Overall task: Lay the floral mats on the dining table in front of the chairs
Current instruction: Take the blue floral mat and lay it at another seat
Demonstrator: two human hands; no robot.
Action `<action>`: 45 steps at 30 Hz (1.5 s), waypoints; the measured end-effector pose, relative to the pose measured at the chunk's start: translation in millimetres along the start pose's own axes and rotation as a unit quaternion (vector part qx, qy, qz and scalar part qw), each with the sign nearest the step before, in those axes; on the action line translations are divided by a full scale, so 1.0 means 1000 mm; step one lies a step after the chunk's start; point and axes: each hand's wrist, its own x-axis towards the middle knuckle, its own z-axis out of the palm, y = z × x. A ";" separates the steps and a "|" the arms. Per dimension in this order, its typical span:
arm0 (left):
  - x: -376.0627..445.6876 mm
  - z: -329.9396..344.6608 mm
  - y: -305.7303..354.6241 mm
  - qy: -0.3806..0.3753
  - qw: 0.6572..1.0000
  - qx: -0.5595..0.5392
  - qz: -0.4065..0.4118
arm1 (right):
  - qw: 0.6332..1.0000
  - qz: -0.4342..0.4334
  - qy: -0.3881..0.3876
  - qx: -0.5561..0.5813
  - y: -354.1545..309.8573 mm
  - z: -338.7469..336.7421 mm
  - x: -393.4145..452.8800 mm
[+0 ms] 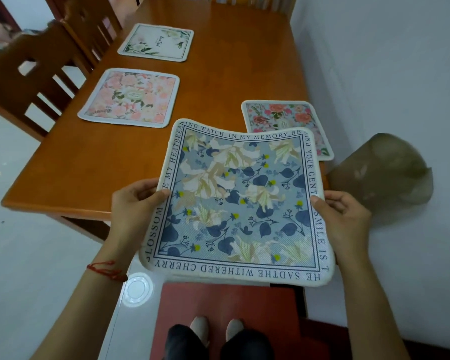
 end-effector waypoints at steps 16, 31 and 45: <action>-0.131 -0.036 -0.044 0.145 0.989 -0.018 0.003 | 0.989 -0.056 -0.133 0.003 0.020 -0.019 -0.055; -0.227 -0.128 -0.094 0.319 0.946 -0.049 -0.028 | 0.948 -0.110 -0.297 -0.017 0.012 0.054 -0.139; -0.288 -0.285 -0.153 0.486 0.863 -0.101 -0.098 | 0.888 -0.163 -0.425 -0.071 -0.007 0.210 -0.284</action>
